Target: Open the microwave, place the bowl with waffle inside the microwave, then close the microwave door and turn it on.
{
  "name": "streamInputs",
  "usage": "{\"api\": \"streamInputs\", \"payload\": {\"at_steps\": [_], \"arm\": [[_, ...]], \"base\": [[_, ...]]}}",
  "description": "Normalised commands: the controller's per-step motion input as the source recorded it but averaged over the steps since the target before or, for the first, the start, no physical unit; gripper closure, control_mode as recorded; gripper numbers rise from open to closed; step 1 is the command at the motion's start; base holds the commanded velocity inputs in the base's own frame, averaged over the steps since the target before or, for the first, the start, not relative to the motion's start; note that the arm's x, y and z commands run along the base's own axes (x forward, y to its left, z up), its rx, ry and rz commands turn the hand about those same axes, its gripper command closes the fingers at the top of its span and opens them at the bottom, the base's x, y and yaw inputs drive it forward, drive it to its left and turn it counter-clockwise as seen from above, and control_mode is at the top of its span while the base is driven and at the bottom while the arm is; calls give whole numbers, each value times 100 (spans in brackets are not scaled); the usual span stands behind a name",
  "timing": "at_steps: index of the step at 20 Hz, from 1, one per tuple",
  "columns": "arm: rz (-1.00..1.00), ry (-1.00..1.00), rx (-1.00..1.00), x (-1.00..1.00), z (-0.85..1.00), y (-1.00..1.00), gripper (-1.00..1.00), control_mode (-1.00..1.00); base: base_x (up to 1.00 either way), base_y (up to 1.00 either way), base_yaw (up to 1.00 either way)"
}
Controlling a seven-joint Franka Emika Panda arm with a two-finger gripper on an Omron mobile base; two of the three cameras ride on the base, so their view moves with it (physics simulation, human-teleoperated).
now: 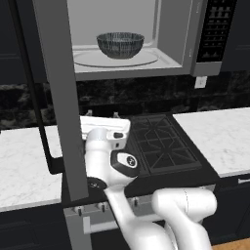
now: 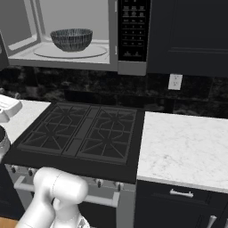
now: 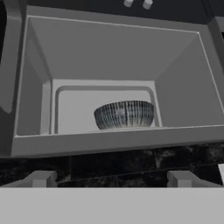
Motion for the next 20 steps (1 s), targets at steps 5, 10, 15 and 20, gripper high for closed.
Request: {"api": "streamInputs", "payload": {"at_steps": [5,10,15,20], "arm": [[-11,0,0,-7,-3,56,-100,-100],[-7,0,0,-1,-17,43,-100,-100],[-2,0,0,0,-19,43,-100,-100],[0,0,0,-2,-25,19,-100,-100]], "base": [[0,0,0],[0,0,0],[0,0,0],[0,0,0]]}}
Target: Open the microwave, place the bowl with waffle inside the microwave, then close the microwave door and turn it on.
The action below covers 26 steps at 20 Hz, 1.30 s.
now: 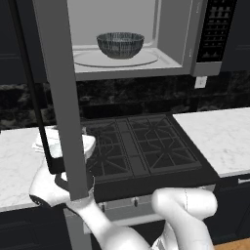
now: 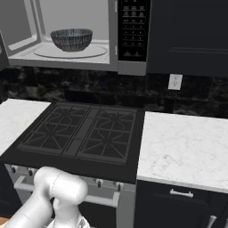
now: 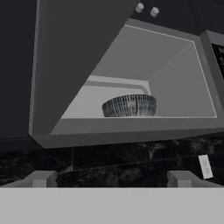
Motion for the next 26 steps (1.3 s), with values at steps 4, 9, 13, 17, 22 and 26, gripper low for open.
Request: {"api": "streamInputs", "payload": {"at_steps": [4,9,13,17,22,26], "arm": [[-4,-5,0,-28,-10,56,-100,-100],[-13,-4,0,-42,0,75,-100,-100],[-11,0,0,-39,0,66,-100,-100],[-12,0,0,-44,0,64,-100,-100],[-12,-1,0,-32,0,58,-100,-100],[-11,-4,0,-15,4,41,-100,-100]], "base": [[0,0,0],[0,0,0],[0,0,0],[0,0,0],[0,0,0],[0,0,0]]}}
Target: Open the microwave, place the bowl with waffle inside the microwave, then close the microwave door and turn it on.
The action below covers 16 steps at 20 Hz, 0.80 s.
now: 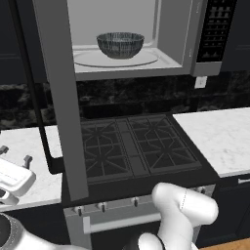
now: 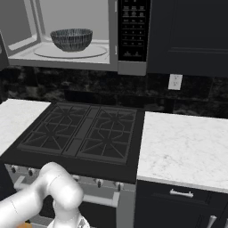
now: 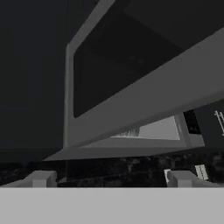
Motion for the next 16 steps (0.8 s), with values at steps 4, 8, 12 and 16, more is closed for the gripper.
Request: {"api": "streamInputs", "payload": {"at_steps": [4,8,12,16], "arm": [[-12,-4,0,0,9,23,-100,-100],[-10,0,0,0,15,4,-100,-100],[-9,0,0,0,7,0,-100,-100],[-7,0,0,0,11,0,-100,-100]], "base": [[0,0,0],[0,0,0],[0,0,0],[0,0,0]]}}
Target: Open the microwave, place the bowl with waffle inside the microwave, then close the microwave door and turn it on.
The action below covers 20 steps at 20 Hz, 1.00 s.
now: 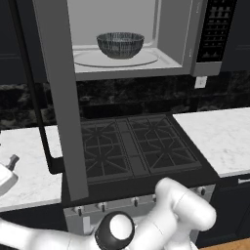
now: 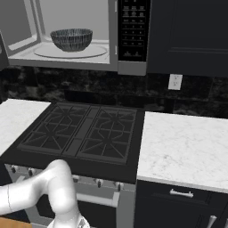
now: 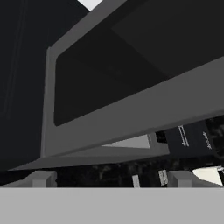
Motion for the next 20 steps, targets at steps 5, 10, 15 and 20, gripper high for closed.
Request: {"api": "streamInputs", "payload": {"at_steps": [5,10,15,20], "arm": [[-4,0,0,0,11,0,-100,-100],[-2,0,0,0,11,0,-100,-100],[0,0,0,0,5,0,-100,-100],[-2,0,0,16,11,0,-100,-100]], "base": [[0,0,0],[0,0,0],[0,0,0],[0,0,0]]}}
